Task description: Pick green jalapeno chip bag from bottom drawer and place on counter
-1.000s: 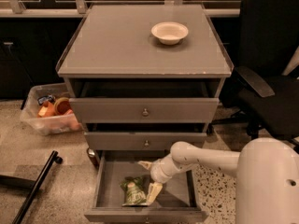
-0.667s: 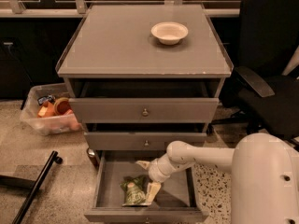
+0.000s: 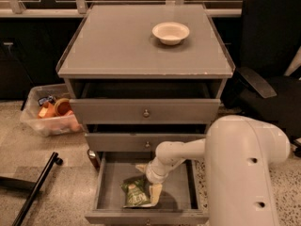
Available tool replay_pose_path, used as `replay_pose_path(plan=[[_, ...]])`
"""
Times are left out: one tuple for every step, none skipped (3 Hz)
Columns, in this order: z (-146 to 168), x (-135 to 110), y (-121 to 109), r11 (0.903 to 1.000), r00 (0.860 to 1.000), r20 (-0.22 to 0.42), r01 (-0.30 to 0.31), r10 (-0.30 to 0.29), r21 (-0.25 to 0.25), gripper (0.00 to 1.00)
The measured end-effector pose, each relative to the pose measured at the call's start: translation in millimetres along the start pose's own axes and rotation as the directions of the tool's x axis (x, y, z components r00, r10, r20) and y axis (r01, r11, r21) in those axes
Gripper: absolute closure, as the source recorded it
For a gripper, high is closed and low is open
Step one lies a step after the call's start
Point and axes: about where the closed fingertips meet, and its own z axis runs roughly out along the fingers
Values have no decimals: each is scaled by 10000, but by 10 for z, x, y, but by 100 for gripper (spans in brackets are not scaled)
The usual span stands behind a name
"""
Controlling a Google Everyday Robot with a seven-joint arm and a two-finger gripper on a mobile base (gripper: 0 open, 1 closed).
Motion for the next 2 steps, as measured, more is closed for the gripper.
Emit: replay_pose_path(plan=[[94, 139, 27, 9960, 9968, -232, 747, -759, -499, 0], [163, 332, -46, 9698, 9741, -221, 2217, -2250, -1017, 0]])
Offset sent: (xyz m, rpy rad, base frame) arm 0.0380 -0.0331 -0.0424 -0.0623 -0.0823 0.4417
